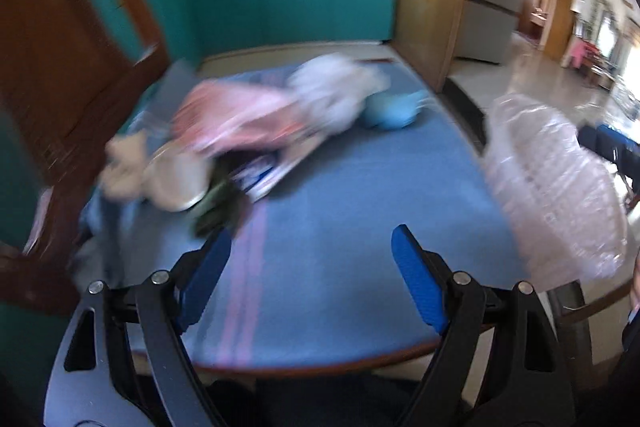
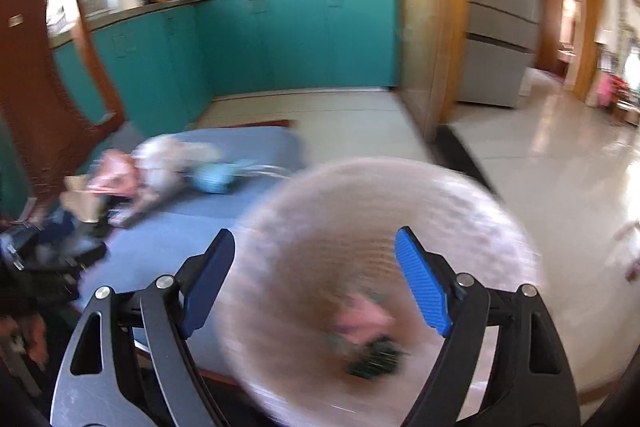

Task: Collect trash

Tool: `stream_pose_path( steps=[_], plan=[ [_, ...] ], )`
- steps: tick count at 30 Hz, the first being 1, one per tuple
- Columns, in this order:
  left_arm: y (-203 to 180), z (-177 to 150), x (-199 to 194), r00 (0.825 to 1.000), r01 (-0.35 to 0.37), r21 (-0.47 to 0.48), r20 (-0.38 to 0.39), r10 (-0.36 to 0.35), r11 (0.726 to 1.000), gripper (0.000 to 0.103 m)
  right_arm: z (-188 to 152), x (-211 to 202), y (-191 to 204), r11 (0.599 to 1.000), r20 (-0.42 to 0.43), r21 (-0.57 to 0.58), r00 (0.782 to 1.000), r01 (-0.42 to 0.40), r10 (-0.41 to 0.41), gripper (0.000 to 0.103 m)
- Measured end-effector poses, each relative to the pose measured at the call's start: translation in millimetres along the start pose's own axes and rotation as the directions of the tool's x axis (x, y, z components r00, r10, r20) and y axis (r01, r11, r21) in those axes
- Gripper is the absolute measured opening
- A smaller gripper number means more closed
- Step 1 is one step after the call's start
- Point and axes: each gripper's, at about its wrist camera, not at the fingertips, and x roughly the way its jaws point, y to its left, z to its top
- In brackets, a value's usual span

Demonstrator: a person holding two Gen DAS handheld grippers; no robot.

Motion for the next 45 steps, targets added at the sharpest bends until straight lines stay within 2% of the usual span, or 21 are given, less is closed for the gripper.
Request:
stream_pose_path(
  steps=[2, 5, 8, 10, 12, 14, 17, 20, 25, 27, 28, 33, 35, 36, 38, 39, 42, 45],
  plan=[
    [19, -9, -4, 0.999, -0.038, -0.018, -0.011, 0.038, 0.999, 0.083, 7, 15, 32, 0.996, -0.004, -0.044, 0.997, -0.083, 0.083, 0.081],
    [39, -19, -11, 0.998, -0.066, -0.045, -0.016, 0.065, 0.997, 0.083, 20, 41, 88, 0.968, -0.028, -0.112, 0.974, -0.225, 0.223, 0.081],
    [56, -28, -16, 0.996, -0.085, -0.072, -0.018, 0.084, 0.994, 0.083, 33, 65, 150, 0.912, -0.072, -0.175, 0.929, -0.371, 0.364, 0.075],
    [64, -36, -19, 0.995, -0.095, -0.082, -0.023, 0.094, 0.992, 0.084, 40, 78, 183, 0.883, -0.095, -0.214, 0.908, -0.418, 0.407, 0.071],
    [70, -40, -23, 0.995, -0.098, -0.096, -0.027, 0.096, 0.991, 0.085, 43, 88, 213, 0.858, -0.112, -0.27, 0.9, -0.436, 0.422, 0.07],
    [78, -47, -26, 0.996, -0.091, -0.111, -0.03, 0.089, 0.99, 0.085, 44, 101, 242, 0.838, -0.131, -0.34, 0.904, -0.427, 0.407, 0.07],
    [87, -50, -26, 0.997, -0.076, -0.131, -0.033, 0.072, 0.989, 0.086, 37, 127, 286, 0.802, -0.162, -0.467, 0.928, -0.373, 0.337, 0.07],
    [93, -53, -27, 0.998, -0.063, -0.145, -0.032, 0.059, 0.987, 0.086, 26, 144, 307, 0.77, -0.17, -0.563, 0.954, -0.301, 0.248, 0.07],
    [97, -56, -28, 0.999, -0.05, -0.151, -0.027, 0.046, 0.987, 0.086, 9, 163, 317, 0.741, -0.186, -0.624, 0.969, -0.246, 0.164, 0.069],
    [99, -57, -29, 0.999, -0.045, -0.156, -0.025, 0.042, 0.987, 0.086, 2, 168, 316, 0.735, -0.206, -0.629, 0.966, -0.252, 0.154, 0.053],
    [100, -58, -29, 0.999, -0.044, -0.157, -0.025, 0.041, 0.987, 0.086, 1, 170, 314, 0.74, -0.214, -0.622, 0.965, -0.256, 0.154, 0.049],
    [100, -61, -28, 0.999, -0.04, -0.164, -0.03, 0.035, 0.986, 0.087, 7, 164, 302, 0.761, -0.223, -0.577, 0.954, -0.297, 0.203, 0.045],
    [100, -61, -27, 0.999, -0.037, -0.165, -0.033, 0.032, 0.986, 0.087, 7, 154, 296, 0.77, -0.212, -0.561, 0.952, -0.304, 0.221, 0.036],
    [99, -62, -25, 0.999, -0.034, -0.166, -0.037, 0.028, 0.986, 0.087, 9, 147, 289, 0.777, -0.21, -0.54, 0.946, -0.323, 0.248, 0.029],
    [98, -62, -22, 0.999, -0.022, -0.169, -0.047, 0.014, 0.985, 0.087, 14, 136, 272, 0.792, -0.24, -0.471, 0.92, -0.388, 0.309, 0.017],
    [97, -62, -20, 0.999, -0.015, -0.171, -0.052, 0.006, 0.985, 0.087, 13, 132, 265, 0.797, -0.252, -0.453, 0.915, -0.4, 0.316, 0.012],
    [92, -63, -16, 0.998, -0.018, -0.159, -0.062, 0.008, 0.987, 0.087, 8, 126, 247, 0.813, -0.283, -0.423, 0.911, -0.399, 0.3, 0.011],
    [90, -64, -12, 0.997, -0.015, -0.153, -0.072, 0.004, 0.988, 0.087, 3, 125, 227, 0.826, -0.316, -0.369, 0.893, -0.427, 0.32, 0.012]
  ],
)
